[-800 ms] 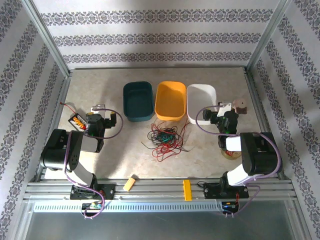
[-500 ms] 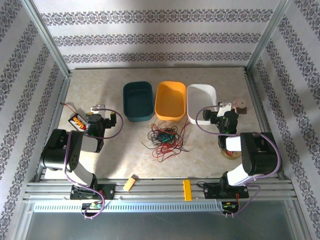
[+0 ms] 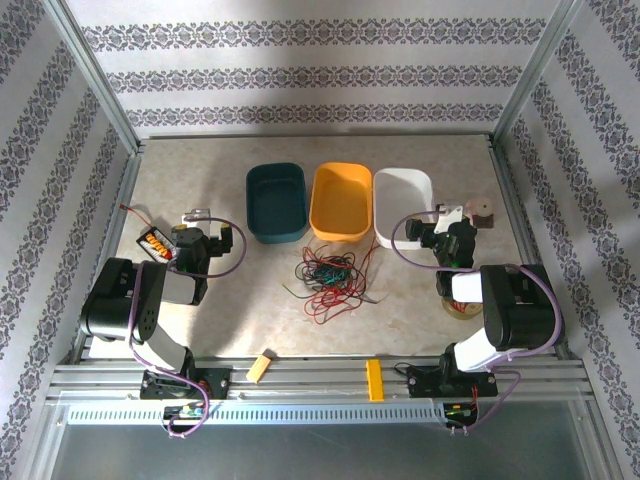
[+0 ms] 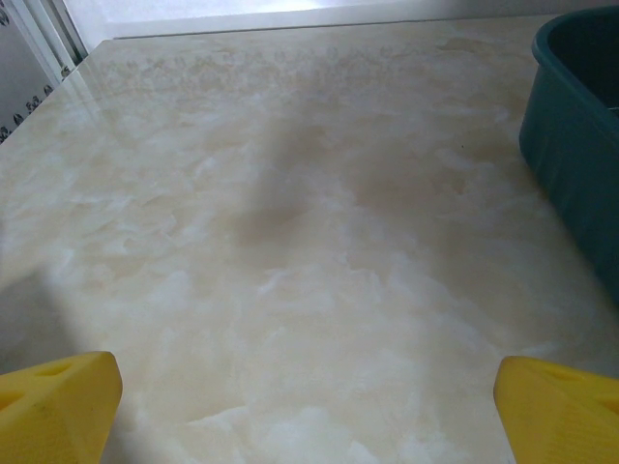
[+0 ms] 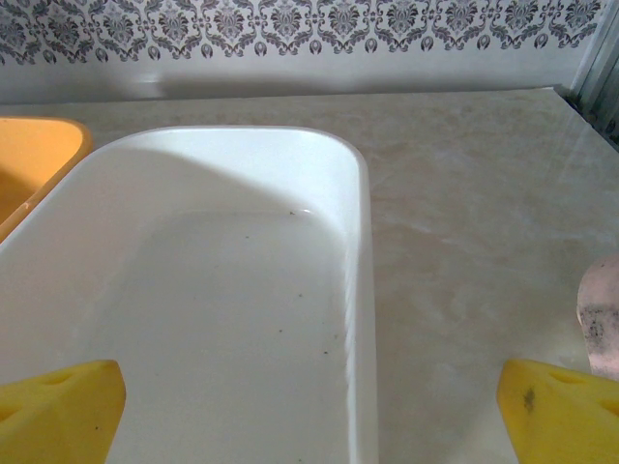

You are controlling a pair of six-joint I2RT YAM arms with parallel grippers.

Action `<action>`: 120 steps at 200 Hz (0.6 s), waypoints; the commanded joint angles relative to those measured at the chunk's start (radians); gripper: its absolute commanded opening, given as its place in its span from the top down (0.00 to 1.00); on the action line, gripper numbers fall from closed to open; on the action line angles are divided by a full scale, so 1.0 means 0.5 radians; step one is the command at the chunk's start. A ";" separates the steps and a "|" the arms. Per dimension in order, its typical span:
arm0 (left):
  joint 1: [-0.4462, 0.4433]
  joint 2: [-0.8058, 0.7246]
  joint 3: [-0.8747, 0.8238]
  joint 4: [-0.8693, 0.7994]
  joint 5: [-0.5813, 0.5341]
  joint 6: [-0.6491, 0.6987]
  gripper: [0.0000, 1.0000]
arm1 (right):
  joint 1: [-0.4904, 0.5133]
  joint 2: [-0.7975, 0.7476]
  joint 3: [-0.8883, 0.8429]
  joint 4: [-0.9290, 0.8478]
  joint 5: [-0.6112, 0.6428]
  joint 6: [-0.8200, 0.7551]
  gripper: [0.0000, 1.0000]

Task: Untangle the cables

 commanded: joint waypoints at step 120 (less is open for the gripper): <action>0.023 -0.001 -0.003 0.140 -0.027 -0.005 0.01 | -0.010 0.010 0.014 0.033 -0.033 0.015 0.02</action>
